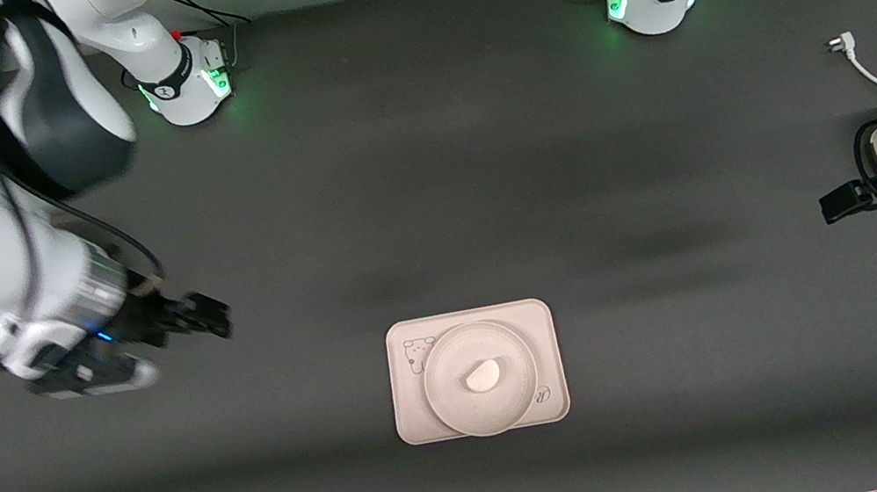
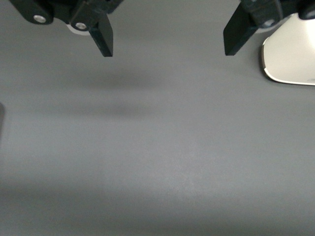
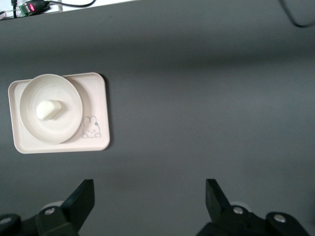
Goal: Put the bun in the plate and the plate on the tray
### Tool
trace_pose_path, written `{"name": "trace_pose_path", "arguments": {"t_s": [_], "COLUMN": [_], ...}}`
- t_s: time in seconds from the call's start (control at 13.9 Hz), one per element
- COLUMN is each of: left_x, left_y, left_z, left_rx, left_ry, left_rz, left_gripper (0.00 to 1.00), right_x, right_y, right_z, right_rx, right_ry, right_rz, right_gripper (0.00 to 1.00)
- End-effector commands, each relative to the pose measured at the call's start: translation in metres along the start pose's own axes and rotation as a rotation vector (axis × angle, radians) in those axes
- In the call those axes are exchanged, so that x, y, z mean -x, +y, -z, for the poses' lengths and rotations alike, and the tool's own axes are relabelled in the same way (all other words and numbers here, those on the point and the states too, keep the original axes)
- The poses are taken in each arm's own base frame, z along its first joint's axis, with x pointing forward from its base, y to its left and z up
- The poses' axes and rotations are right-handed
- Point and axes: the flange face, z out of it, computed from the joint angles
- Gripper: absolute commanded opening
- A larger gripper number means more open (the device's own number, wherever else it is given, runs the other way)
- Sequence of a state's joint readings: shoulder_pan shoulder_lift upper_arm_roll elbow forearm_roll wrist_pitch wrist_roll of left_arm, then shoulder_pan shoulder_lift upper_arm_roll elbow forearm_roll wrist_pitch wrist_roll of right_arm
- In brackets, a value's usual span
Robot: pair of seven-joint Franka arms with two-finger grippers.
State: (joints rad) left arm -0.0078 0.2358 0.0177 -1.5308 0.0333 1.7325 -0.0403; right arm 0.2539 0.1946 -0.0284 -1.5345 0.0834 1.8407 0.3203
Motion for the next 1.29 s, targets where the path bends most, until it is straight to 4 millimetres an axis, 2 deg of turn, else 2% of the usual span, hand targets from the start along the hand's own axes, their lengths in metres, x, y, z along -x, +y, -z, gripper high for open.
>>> {"name": "trace_pose_path", "arguments": {"t_s": [0.0,0.07,0.29,0.36,0.65,1.22], "left_x": [0.038,0.046,0.073,0.079,0.082,0.081], "left_y": [-0.008,-0.011,-0.017,-0.017,-0.014,-0.013], "left_z": [0.042,0.055,0.08,0.08,0.081,0.081], "left_rx": [-0.007,-0.006,-0.003,-0.003,0.0,0.004], "left_ry": [0.006,0.015,0.02,0.024,0.003,0.004], "left_rz": [0.017,0.026,0.037,0.037,0.028,0.03], "left_gripper": [1.0,1.0,1.0,1.0,1.0,1.0], "right_x": [0.046,0.052,0.059,0.059,0.059,0.068], "right_y": [0.036,0.04,0.057,0.064,0.095,0.103], "right_z": [0.035,0.046,0.056,0.057,0.064,0.062], "right_rx": [0.012,0.026,0.073,0.074,0.076,0.076], "right_ry": [-0.03,-0.04,-0.06,-0.064,-0.075,-0.078], "right_rz": [-0.01,-0.008,-0.013,-0.025,0.001,-0.006], "right_gripper": [1.0,1.0,1.0,1.0,1.0,1.0]}}
